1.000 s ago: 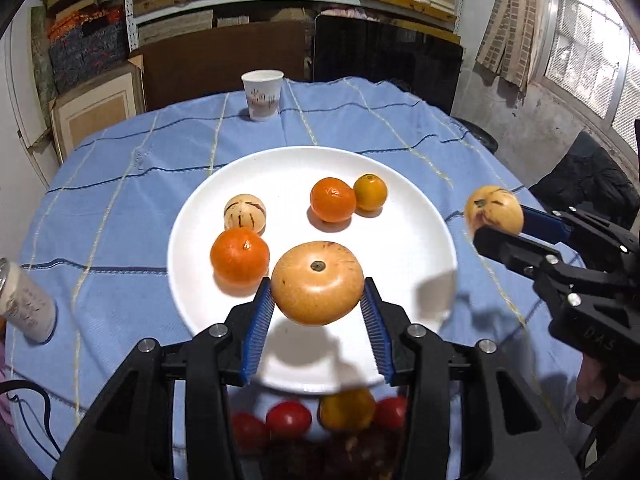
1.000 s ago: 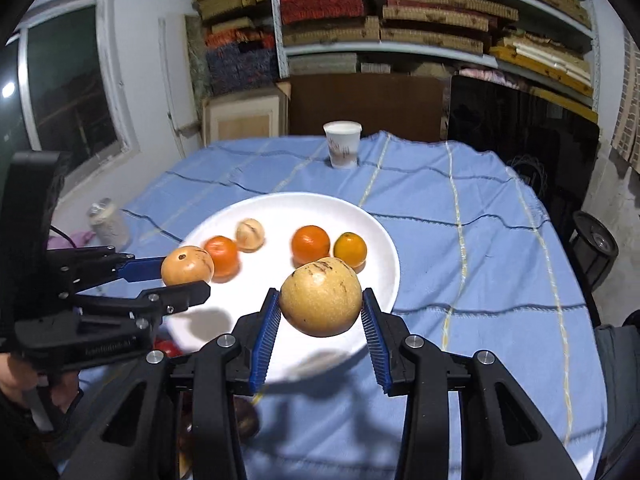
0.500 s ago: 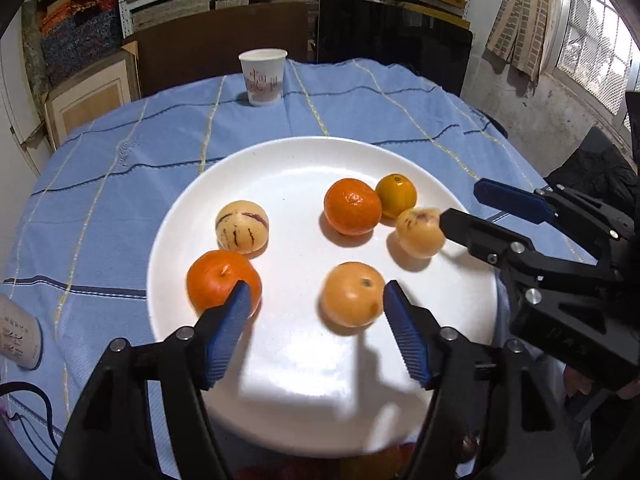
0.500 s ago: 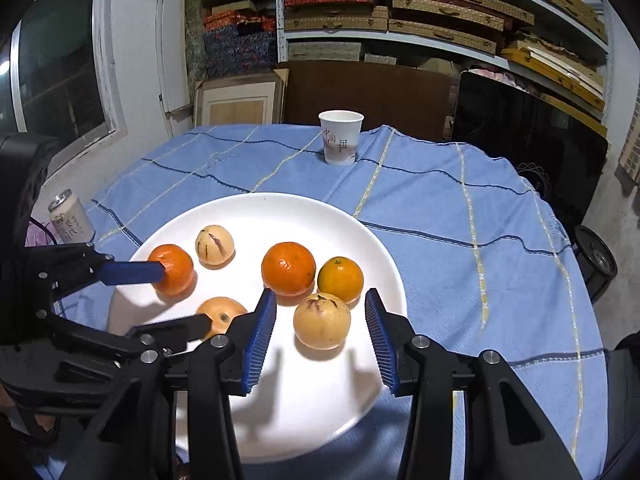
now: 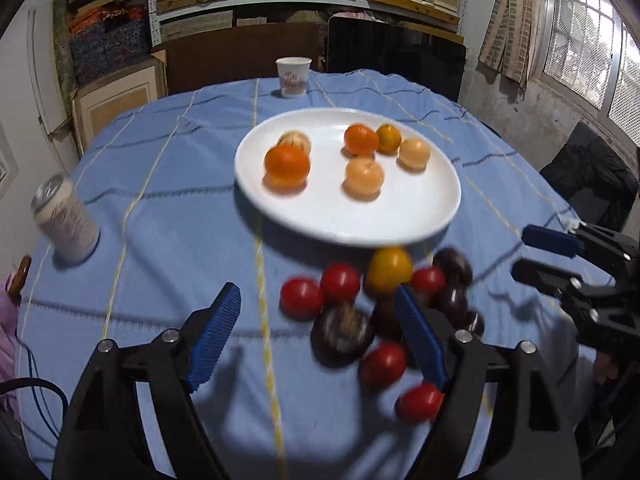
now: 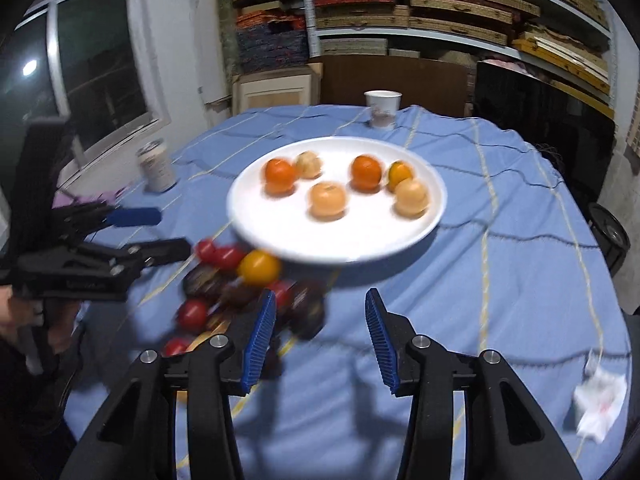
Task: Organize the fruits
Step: 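Grasp a red tomato with the left tool while the right tool grasps a small brown pear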
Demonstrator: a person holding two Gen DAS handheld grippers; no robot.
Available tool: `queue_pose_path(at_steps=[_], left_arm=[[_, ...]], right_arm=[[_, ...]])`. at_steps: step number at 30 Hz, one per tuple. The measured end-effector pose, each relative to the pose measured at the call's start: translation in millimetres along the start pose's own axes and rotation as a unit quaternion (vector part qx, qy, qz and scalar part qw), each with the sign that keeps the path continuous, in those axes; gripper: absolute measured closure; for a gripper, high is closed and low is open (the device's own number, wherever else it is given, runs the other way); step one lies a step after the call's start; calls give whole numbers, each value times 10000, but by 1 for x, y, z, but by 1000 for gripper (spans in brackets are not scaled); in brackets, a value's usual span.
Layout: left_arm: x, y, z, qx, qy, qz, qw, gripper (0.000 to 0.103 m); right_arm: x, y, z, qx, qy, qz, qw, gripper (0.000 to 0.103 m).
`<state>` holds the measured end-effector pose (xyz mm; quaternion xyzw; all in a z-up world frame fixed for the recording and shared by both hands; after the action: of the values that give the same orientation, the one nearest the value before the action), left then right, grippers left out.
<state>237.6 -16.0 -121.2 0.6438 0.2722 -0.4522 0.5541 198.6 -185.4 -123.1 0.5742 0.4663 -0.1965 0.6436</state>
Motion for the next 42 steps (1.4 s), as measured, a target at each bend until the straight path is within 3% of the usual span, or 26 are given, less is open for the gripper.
queue_pose_path(at_steps=[7,11,17,20,24,30,34,37,42], left_arm=[[14,-49,-22,-364,-7,-170,9992,26],[17,-55,-24,-391,120,-151,9990,26],[15,-54,-31,-594,21,-72,9982,26],[14,-55,-34,-673,-4,-51,9977,26],[14,-54,-31,-622,11,-77,9980,26],[14,-54,-21,-362,70,-76,9993,26],[13,-59,1,181,296,-93,9994,26],[10,-64,21,517,229,-98,9984,26],[11,-67,43,774,249,-122,9966,28]], right_arm=[[4,-52,-63,-299,295,-148,9990,55],[9,-62,-78,-263,405,-282,9984,55],[22,-63,-93,-339,357,-418,9979,55],[34,-60,-94,-215,290,-582,9977,56],[38,-57,-97,-237,283,-495,9981,74],[24,-61,-83,-154,126,-323,9993,74],[15,-63,-57,43,-68,-240,9997,74],[13,-65,-34,238,-188,-203,9993,74],[19,-69,-21,400,-119,-247,9988,74]])
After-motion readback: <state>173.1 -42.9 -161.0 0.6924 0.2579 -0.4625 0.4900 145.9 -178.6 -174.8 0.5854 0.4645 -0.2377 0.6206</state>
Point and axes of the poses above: each gripper's, at about its wrist camera, not at the fingertips, and x roughly the way its jaws point, z to its right, y to its top, the point moved 5 cm from there along x, roughly the way its jaws point, and after that the axes turned 14 degrees about -z, right-handed, at the moved point
